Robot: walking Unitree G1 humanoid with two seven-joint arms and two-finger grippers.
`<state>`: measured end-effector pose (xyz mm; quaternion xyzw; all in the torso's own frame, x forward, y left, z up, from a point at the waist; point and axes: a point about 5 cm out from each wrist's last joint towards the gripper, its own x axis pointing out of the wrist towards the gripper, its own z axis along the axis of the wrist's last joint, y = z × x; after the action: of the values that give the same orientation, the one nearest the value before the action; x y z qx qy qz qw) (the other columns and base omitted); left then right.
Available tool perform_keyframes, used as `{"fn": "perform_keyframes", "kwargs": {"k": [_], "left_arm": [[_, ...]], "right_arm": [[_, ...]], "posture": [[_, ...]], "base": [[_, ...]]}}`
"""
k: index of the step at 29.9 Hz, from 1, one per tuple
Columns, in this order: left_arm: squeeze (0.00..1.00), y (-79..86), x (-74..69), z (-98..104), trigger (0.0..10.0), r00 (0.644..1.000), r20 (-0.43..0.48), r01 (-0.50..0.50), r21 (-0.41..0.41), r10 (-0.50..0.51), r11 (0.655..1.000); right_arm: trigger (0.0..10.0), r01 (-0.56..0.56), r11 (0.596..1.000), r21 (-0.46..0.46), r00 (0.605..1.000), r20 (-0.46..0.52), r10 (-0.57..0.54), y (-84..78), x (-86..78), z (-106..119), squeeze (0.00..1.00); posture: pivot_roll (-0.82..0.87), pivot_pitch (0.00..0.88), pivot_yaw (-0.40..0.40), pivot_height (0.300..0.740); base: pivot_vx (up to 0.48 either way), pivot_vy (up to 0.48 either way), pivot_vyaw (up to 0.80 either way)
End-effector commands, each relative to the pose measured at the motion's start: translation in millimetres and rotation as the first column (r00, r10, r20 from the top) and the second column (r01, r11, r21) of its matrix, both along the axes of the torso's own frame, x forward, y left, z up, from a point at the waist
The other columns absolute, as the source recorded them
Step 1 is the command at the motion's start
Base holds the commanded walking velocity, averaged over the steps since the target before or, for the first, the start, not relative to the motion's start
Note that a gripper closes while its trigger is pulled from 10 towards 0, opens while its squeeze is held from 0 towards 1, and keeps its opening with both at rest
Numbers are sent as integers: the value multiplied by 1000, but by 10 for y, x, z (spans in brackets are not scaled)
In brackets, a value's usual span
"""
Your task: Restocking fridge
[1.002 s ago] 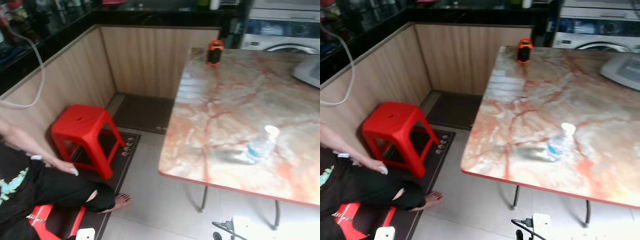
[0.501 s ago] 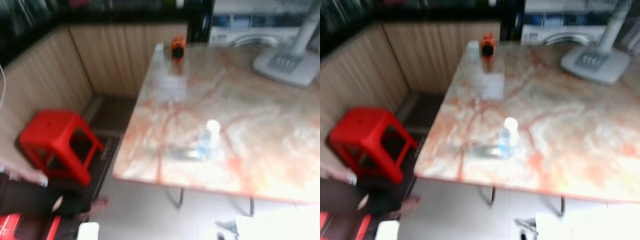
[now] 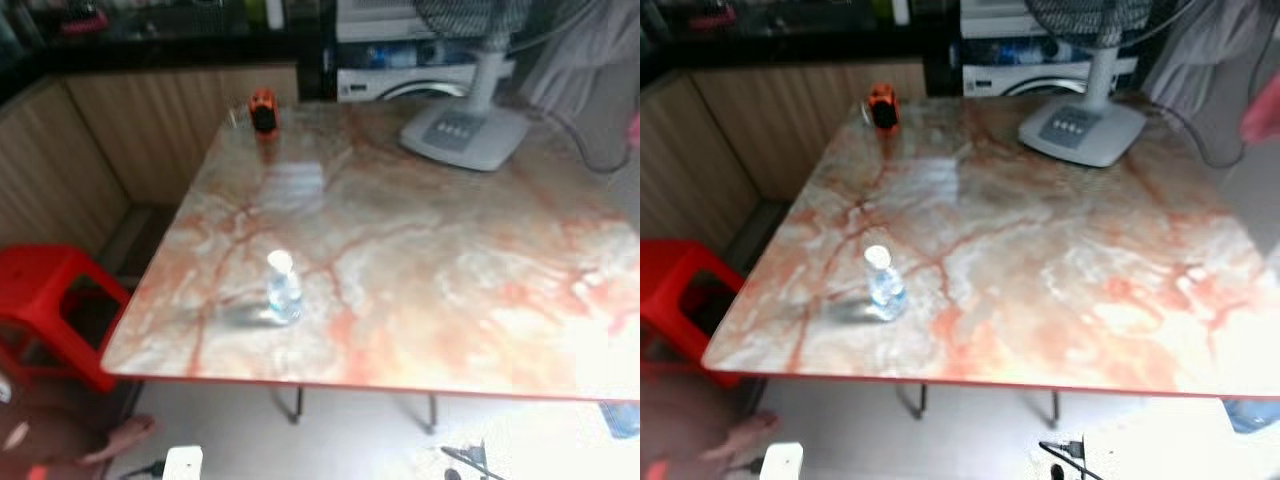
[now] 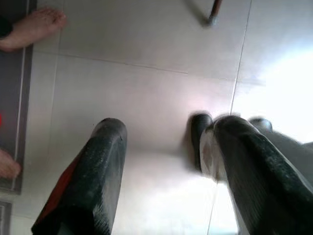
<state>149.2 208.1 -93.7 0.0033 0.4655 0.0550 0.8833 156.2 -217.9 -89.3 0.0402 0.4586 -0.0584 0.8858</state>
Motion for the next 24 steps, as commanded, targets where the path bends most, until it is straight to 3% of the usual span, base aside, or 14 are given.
{"fn": "perform_keyframes", "kwargs": {"k": [1, 6, 14, 24], "left_arm": [[0, 50, -104, -34, 10000, 999, -41, -2, 16, 3, 1000], [0, 51, -107, -35, 10000, 999, -43, 0, 19, 1, 1000], [0, 59, -106, -31, 10000, 999, -37, 4, 24, -3, 1000], [0, 80, -65, 13, 10000, 997, 58, -46, 36, 44, 998]], "right_arm": [[10000, 5, 1000, 18, 1000, -16, -5, 47, -49, -30, 0], [10000, -2, 1000, 14, 1000, -20, 2, 45, -53, -32, 0], [10000, -6, 1000, 11, 1000, -17, 6, 52, -52, -31, 0], [10000, -13, 1000, 14, 1000, -18, 13, 60, -62, -36, 0]], "posture": [[-62, 52, 58, 740], [-61, 54, 57, 740], [-64, 53, 62, 740], [-65, 38, 69, 740]], "base": [[0, 0, -800], [0, 0, -800], [0, 0, 0], [0, 0, 0]]}}
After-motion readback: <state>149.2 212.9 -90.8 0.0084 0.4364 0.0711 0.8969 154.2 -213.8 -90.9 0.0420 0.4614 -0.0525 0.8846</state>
